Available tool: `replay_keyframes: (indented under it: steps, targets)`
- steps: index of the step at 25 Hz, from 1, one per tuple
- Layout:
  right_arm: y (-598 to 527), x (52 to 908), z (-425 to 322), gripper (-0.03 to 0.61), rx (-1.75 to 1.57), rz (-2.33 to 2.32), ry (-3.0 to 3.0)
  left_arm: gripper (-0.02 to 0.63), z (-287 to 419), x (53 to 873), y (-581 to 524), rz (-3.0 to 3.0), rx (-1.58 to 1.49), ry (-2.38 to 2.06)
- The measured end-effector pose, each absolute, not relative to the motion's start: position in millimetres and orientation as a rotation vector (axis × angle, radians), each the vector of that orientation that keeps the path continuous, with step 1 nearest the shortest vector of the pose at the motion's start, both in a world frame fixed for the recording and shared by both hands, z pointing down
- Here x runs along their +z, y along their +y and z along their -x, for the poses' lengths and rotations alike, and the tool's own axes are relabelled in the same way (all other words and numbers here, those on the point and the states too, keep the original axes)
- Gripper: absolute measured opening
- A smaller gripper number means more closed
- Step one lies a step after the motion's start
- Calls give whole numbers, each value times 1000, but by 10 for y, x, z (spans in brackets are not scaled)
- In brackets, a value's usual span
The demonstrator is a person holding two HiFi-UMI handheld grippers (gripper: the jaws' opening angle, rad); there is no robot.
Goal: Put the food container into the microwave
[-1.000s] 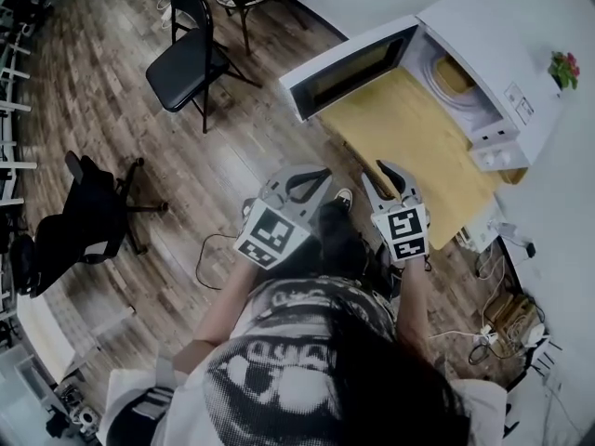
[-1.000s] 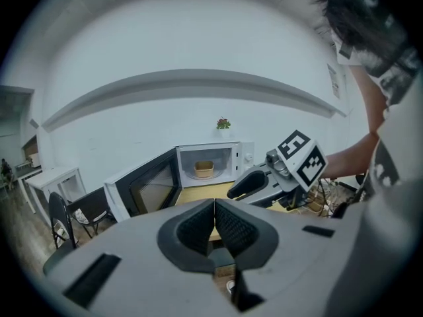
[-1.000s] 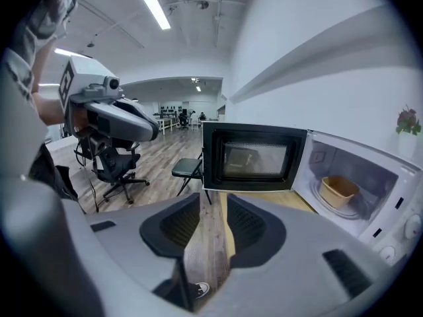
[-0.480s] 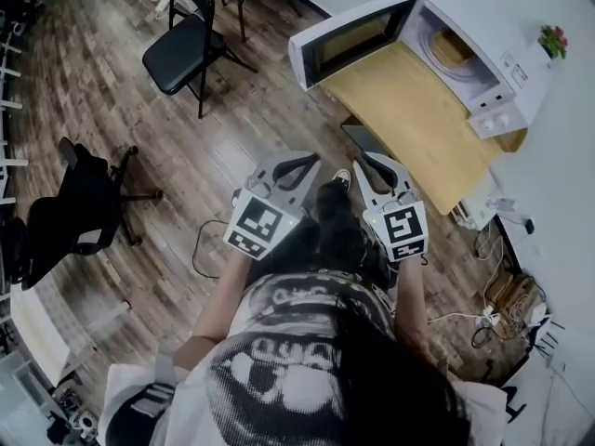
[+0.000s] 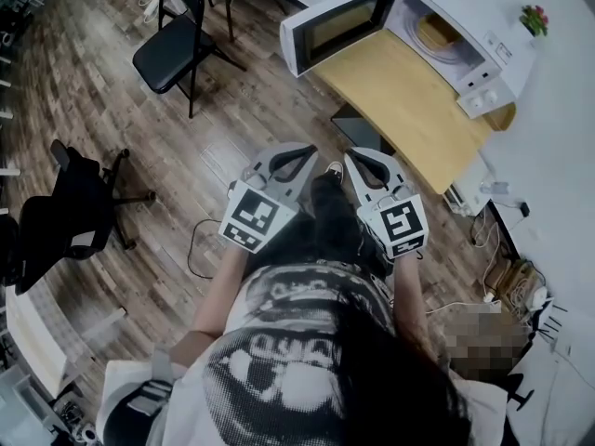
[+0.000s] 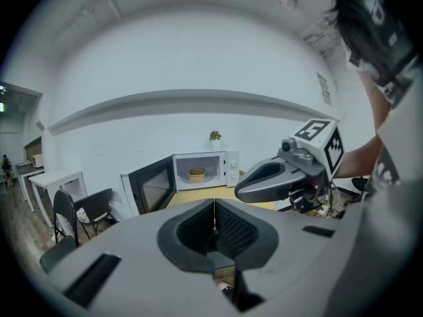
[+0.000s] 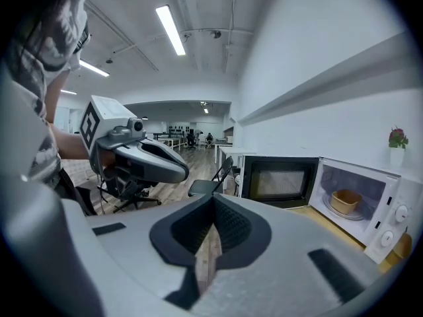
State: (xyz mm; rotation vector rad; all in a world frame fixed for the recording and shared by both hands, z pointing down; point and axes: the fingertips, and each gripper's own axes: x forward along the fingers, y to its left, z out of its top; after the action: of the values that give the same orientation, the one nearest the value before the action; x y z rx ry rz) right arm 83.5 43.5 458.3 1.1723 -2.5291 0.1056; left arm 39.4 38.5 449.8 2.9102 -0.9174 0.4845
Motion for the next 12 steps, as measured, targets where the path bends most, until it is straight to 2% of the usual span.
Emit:
replay_keyframes:
  steps: [12]
  targets:
    - [533,4523,-807,3,102,-1146,-2561,2,-377,4434,525,-2946,462,-906]
